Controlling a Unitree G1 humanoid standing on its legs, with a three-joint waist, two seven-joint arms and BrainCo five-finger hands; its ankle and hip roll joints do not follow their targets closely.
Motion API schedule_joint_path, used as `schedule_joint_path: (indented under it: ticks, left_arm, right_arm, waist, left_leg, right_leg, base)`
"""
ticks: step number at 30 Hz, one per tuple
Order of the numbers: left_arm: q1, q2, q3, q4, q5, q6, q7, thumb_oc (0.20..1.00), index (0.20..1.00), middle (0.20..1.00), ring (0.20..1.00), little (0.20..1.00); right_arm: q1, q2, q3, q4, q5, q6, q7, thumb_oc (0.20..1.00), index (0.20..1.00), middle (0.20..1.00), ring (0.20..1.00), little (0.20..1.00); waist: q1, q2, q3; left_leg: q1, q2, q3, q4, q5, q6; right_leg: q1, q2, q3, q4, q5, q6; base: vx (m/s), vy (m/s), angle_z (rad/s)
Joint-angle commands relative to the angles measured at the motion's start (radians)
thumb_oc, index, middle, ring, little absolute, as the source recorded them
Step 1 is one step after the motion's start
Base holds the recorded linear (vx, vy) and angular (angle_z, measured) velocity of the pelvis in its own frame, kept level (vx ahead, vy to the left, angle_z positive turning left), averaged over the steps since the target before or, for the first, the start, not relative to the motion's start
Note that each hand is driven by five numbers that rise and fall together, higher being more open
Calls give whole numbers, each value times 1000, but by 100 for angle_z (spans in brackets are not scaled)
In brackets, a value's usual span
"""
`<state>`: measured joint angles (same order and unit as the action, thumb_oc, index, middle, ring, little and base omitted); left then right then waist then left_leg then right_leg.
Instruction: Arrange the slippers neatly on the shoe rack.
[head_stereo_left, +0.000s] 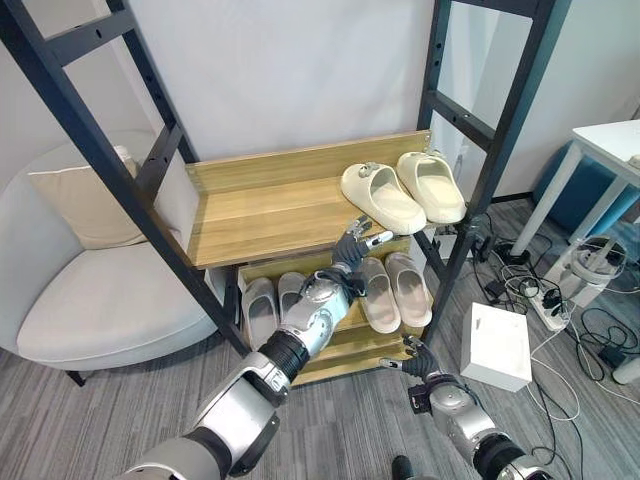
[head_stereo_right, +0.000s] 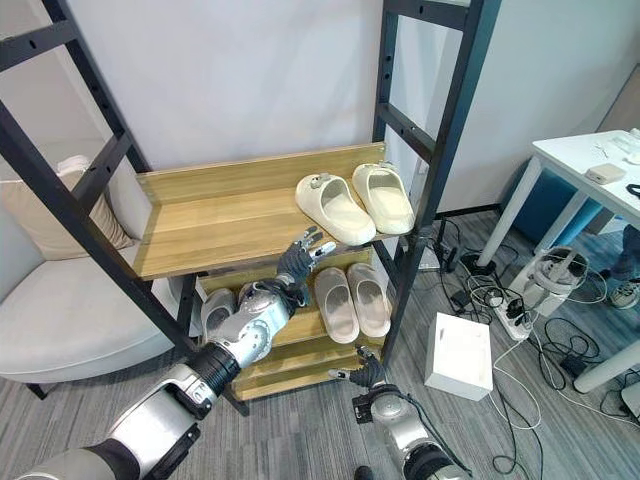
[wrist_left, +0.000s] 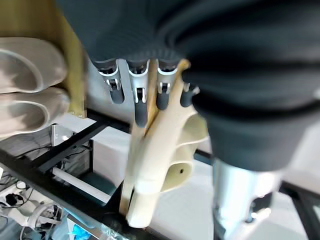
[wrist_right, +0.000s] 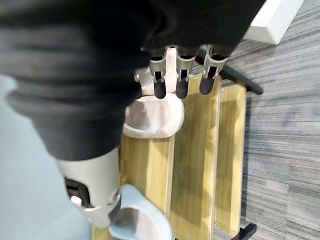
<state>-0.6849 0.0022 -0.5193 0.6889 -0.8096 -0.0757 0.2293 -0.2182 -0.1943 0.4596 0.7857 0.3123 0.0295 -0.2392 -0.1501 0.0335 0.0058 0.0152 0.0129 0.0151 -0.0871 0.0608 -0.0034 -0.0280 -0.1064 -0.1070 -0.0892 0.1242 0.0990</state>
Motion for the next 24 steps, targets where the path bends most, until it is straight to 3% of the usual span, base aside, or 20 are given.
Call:
schedule_joint_path:
  ticks: [1,10,14,21,24]
  left_arm:
    - [-183,-38,19,161,-7,-40,20,1000,1000,1000,1000,1000]
    - [-287,35,25,237,151,-44,44,1000,1000,1000,1000,1000]
    - [-315,127,10,190,236,-46,41,1000,1000,1000,1000,1000]
    - [-339,197,-20,144,312,-44,23,1000,1000,1000,1000,1000]
    - [-331,250,-15,39,367,-62,50,1000,1000,1000,1000,1000]
  right_arm:
    - [-109,41,-13,52,27,-37,-18,1000,1000,1000,1000,1000]
    - [-36,2,-20,42,20,-73,-6,1000,1000,1000,1000,1000]
    - [50,-38,-37,-22,6,-91,22,1000,1000,1000,1000,1000]
    - [116,-49,-54,-57,-20,-95,47,1000,1000,1000,1000,1000]
    - [135,-48,-74,-75,-19,-104,50,1000,1000,1000,1000,1000]
  waist:
    - [2,-10,42]
    - [-12,-4,32]
    - [-7,-7,33]
    - [-1,-5,33]
    - [13,-9,38]
  left_leg:
    - [46,-32,-26,0,-184,40]
    - [47,-30,-16,0,-185,39]
    - [43,-33,-29,0,-182,38]
    - [39,-36,-38,0,-182,42]
    - [37,-38,-48,0,-179,43]
  right_leg:
    - [73,23,-27,2,-206,-4]
    - [70,24,-21,2,-204,-1]
    - [72,21,-36,2,-203,1]
    - [71,19,-42,2,-200,6]
    - [74,17,-55,2,-202,5]
  base:
    - [0,0,0]
    - [2,-1,-7]
    - [-3,2,1]
    - [-16,14,9]
    - [-5,1,1]
